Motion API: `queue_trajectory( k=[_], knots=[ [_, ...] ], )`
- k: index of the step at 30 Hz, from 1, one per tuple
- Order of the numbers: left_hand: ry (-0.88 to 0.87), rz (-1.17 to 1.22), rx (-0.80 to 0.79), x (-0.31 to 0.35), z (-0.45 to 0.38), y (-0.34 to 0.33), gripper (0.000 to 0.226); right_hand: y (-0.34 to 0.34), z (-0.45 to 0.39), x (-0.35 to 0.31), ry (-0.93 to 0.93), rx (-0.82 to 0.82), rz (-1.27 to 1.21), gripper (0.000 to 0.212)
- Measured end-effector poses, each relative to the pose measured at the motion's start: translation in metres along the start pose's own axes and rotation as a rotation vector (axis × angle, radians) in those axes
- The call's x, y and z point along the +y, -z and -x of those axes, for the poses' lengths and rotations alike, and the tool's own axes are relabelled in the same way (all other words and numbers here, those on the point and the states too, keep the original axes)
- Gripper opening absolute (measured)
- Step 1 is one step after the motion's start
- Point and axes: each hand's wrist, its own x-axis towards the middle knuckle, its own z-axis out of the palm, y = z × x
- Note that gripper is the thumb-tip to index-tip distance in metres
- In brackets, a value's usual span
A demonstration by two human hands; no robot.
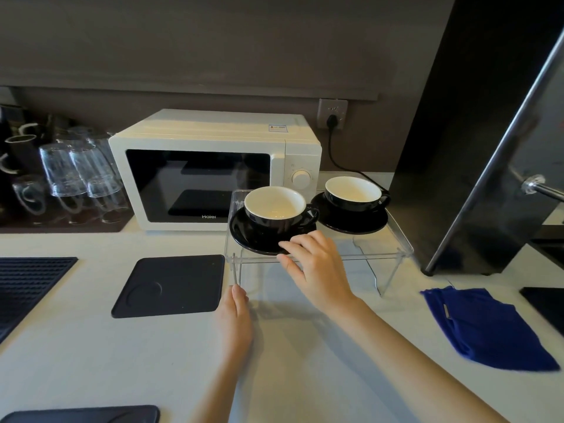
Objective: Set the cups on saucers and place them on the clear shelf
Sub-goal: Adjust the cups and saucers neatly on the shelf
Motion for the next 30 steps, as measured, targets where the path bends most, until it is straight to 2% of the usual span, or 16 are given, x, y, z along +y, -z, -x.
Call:
queue_trajectory(
  k=[3,7,12,17,30],
  knots=[
    [0.011,0.000,-0.004,0.000,0.000,0.001,0.038,0.000,0.005,-0.006,-0.235,0.067,-0.030,0.044],
    [0.016,0.010,-0.001,0.001,-0.001,0.001,0.040,0.002,0.009,-0.012,-0.465,0.005,-0.148,0.073],
    [0.010,0.008,0.005,-0.001,-0.001,0.000,0.043,0.005,0.003,-0.010,-0.414,-0.030,-0.113,0.063],
    [0.008,0.019,0.007,-0.003,-0.002,0.000,0.041,0.003,-0.006,-0.009,-0.439,-0.059,-0.083,0.052],
    [-0.002,0.014,0.013,-0.004,-0.002,-0.002,0.043,-0.006,-0.031,-0.001,-0.522,-0.192,-0.008,0.054]
  ],
)
